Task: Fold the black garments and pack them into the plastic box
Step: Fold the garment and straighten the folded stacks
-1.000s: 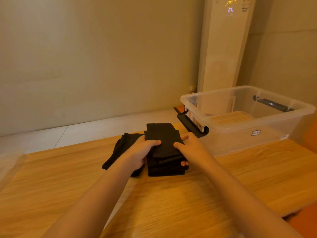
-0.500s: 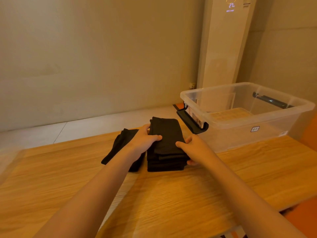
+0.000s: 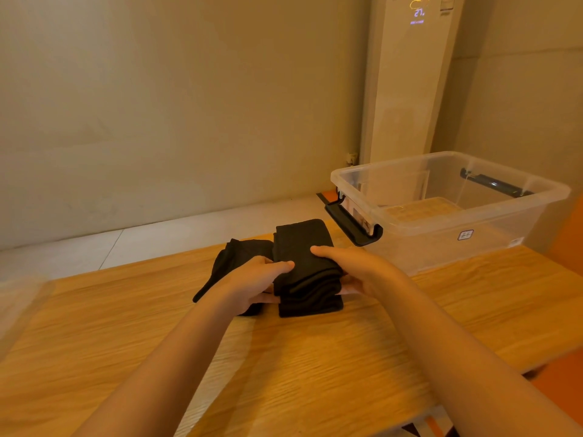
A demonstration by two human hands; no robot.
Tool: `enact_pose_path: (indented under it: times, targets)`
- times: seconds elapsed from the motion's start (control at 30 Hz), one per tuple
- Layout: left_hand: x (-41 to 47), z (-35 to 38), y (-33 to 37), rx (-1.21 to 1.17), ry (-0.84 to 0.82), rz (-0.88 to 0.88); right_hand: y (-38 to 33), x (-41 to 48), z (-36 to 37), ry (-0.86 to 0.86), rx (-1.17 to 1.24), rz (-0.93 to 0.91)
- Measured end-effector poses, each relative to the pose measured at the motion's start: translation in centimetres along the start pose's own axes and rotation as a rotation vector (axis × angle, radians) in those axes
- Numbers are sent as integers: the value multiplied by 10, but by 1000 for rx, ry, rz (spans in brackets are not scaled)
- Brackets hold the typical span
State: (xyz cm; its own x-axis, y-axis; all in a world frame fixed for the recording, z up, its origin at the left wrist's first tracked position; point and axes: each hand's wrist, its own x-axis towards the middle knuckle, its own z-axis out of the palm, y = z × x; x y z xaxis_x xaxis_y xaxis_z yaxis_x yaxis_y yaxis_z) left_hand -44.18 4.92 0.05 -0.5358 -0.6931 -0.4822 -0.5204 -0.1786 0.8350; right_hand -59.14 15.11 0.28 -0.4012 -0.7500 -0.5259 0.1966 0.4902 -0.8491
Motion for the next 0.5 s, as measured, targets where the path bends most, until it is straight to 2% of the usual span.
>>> enact_pose_path:
  times: [0.13,0.23,0.37,0.5]
  targets:
    - [-17,-9,-11,-26,22,-26,-5,-4,4,-27,97,-7]
    - [-37,-13,-20,-103,-89,-108,-9,-9,7,-54,251,-5]
    - [-48,-12,-24,-402,-366,-237,-13,-14,11,-110,472,-24]
    - [-39,-16,-23,-837,-561,-155,-18,-23,11,-151,523,-61]
